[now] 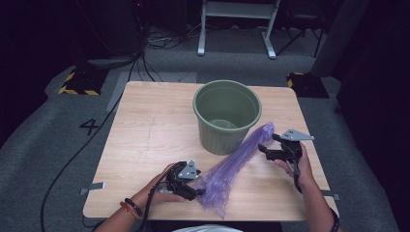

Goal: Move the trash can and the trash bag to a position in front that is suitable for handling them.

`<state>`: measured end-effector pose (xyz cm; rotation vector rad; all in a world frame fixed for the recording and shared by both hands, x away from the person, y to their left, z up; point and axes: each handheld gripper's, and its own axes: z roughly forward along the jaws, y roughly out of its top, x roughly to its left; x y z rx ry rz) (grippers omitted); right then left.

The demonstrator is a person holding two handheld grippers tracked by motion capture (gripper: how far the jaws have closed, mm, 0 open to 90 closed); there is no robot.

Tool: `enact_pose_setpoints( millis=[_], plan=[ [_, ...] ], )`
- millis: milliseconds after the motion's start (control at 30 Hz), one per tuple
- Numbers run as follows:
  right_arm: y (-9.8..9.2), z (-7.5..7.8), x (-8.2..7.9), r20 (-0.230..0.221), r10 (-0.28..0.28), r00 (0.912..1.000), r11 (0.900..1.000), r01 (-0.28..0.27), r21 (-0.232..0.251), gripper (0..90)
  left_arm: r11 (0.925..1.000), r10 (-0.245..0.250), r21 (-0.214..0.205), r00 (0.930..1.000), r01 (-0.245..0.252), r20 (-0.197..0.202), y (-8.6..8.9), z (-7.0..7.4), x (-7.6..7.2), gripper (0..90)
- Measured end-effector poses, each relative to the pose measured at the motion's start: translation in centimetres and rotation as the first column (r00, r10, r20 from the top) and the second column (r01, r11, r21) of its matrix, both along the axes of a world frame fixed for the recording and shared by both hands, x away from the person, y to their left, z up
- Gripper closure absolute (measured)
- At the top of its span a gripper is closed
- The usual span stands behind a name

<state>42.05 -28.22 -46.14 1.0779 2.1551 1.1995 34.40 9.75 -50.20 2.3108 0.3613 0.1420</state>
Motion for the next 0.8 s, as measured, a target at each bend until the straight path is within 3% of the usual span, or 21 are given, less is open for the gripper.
enact_pose_setpoints(
  millis=[267, 500, 800],
  plan=[
    [2.2, -0.9, 1.8, -0.005, -0.013, 0.9999, 0.9998, 0.013, -0.016, 22.4, 1.0000, -0.002, -0.004, 1.0000, 0.002, -0.002, 0.0, 0.0, 0.0, 29.5],
    [2.2, -1.8, 3.3, -0.001, -0.062, 0.9981, 0.9971, 0.062, -0.043, 22.4, 1.0000, 0.005, -0.001, 1.0000, -0.005, -0.001, 0.0, 0.0, -0.1, 29.0],
    [1.9, -3.2, 4.2, -0.054, -0.072, 0.9960, 0.9959, 0.068, -0.059, 25.7, 1.0000, 0.002, 0.000, 1.0000, -0.002, -0.002, -0.1, -0.1, -0.1, 28.2]
  ],
)
